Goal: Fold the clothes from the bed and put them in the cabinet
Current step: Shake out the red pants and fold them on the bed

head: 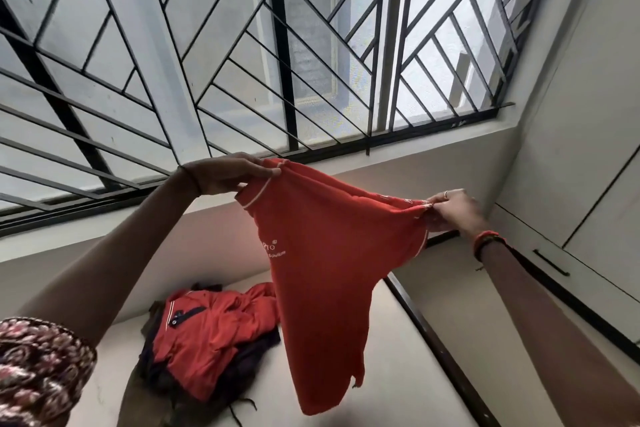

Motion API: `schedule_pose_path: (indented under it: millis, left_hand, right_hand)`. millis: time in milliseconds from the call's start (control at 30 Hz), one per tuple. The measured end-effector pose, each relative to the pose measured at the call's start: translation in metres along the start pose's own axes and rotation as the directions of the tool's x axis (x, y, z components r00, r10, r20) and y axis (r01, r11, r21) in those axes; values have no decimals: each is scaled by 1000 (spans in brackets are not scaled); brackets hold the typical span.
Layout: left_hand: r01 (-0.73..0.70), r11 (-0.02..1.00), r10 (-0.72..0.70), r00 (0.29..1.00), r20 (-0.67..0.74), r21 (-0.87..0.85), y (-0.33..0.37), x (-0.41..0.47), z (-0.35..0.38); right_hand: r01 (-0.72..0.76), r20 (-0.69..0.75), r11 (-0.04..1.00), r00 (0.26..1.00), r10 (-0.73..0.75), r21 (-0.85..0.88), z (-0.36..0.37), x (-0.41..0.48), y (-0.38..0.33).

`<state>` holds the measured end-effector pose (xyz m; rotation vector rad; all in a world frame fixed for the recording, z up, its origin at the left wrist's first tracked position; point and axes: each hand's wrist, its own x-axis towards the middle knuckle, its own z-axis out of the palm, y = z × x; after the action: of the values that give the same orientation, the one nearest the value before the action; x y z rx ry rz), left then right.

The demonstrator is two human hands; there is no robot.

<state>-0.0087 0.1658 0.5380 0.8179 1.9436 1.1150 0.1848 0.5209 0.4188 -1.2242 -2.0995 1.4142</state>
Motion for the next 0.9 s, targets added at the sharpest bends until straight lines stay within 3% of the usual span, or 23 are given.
schedule_pose_path:
  millis: [167, 333, 467, 667, 800, 900]
  left_hand:
    - [153, 988, -149, 973, -174, 10, -6, 48, 0]
    - [88, 994, -106, 906, -409, -65, -11, 94, 11]
    - [-26, 997, -20, 835, -550, -75, -16, 115, 14]
    - [-233, 972, 171, 780, -603, -27, -42, 114, 40]
    - [-221, 973, 223, 851, -476, 60, -124, 96, 76]
    - [-145, 975, 205, 885, -418, 171, -199, 77, 117]
  right_hand:
    - [-77, 100, 933, 994, 45, 351, 37, 53, 14]
    - [-85, 68, 830, 996, 57, 552, 64, 97, 15]
    - [-4, 16, 834, 1000, -5, 552, 71, 129, 7]
    - [98, -85, 811, 995, -60, 577, 64, 140, 16]
    - [131, -75, 842, 991, -107, 524, 73, 121, 72]
    - [99, -40, 932, 995, -91, 348, 89, 100, 136]
